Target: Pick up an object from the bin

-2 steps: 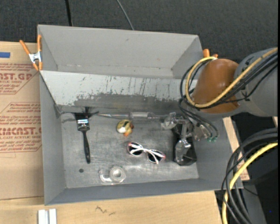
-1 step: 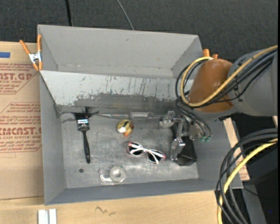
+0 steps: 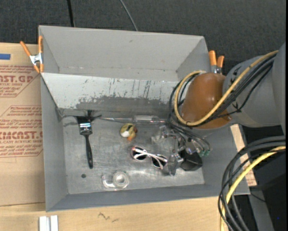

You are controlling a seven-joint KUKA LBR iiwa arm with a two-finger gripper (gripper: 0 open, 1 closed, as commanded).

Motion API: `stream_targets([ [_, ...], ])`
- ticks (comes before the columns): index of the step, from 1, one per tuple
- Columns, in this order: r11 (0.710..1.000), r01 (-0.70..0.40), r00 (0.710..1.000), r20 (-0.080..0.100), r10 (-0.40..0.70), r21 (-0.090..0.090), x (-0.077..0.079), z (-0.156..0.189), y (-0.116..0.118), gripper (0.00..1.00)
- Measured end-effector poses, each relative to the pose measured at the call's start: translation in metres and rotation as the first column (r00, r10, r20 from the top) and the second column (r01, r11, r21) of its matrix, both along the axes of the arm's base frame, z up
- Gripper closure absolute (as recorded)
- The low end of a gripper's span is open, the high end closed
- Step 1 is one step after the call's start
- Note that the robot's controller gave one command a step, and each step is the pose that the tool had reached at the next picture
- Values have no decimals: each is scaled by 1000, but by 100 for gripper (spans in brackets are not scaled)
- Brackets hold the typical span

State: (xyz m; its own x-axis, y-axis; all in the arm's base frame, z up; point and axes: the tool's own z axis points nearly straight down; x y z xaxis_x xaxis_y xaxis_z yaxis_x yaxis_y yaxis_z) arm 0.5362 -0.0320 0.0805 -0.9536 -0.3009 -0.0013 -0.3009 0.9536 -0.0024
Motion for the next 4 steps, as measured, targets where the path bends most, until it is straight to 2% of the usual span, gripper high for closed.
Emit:
stream_targets([
  [1, 982, 188, 982, -5, -188, 9, -4, -7, 29, 100],
  [2, 973, 231, 973, -6, -231, 3, -2, -9, 17, 0],
  [3, 972, 233, 972, 11, -233, 6, 3, -6, 17, 100],
  [4, 972, 233, 972, 11, -233, 6, 3, -6, 17, 100],
])
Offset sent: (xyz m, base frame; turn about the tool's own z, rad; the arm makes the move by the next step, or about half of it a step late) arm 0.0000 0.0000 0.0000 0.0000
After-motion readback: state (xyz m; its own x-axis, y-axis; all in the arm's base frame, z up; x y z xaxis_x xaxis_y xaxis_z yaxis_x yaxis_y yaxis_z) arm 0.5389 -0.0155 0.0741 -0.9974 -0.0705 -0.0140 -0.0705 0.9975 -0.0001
